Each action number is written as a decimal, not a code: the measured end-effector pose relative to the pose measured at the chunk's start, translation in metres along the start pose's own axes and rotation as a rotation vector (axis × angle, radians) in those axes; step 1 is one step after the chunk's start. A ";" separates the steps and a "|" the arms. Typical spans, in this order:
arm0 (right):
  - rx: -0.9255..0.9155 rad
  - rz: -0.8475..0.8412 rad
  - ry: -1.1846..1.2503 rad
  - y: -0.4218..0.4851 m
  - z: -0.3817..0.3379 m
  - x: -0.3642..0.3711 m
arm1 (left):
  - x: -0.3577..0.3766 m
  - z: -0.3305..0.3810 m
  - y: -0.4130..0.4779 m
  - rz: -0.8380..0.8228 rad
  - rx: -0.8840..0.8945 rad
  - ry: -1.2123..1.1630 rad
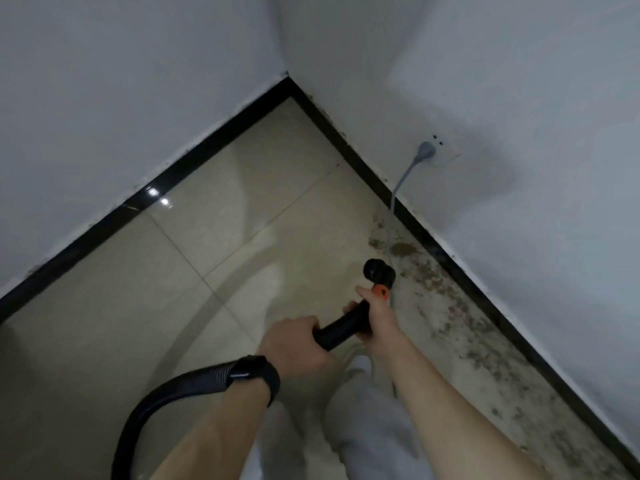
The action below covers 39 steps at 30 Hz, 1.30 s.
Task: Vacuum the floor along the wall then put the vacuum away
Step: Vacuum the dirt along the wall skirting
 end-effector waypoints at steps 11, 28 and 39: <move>-0.213 0.082 -0.629 -0.103 -0.017 -0.015 | 0.061 0.058 -0.050 0.124 0.069 -0.332; -0.040 -0.126 -0.885 0.054 -0.040 -0.102 | 0.172 0.049 0.097 -0.028 -0.200 -0.269; 0.020 -0.218 -0.871 0.057 -0.043 -0.144 | 0.183 0.083 0.112 -0.259 -0.277 -0.155</move>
Point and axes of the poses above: each hand's wrist, its own y-axis towards the middle knuckle, its own x-axis out of the palm, z = x × y, the point moved 4 cm from there along y, towards the middle knuckle, and after that the axes turned 15 degrees about -z, right-handed, at the moved point
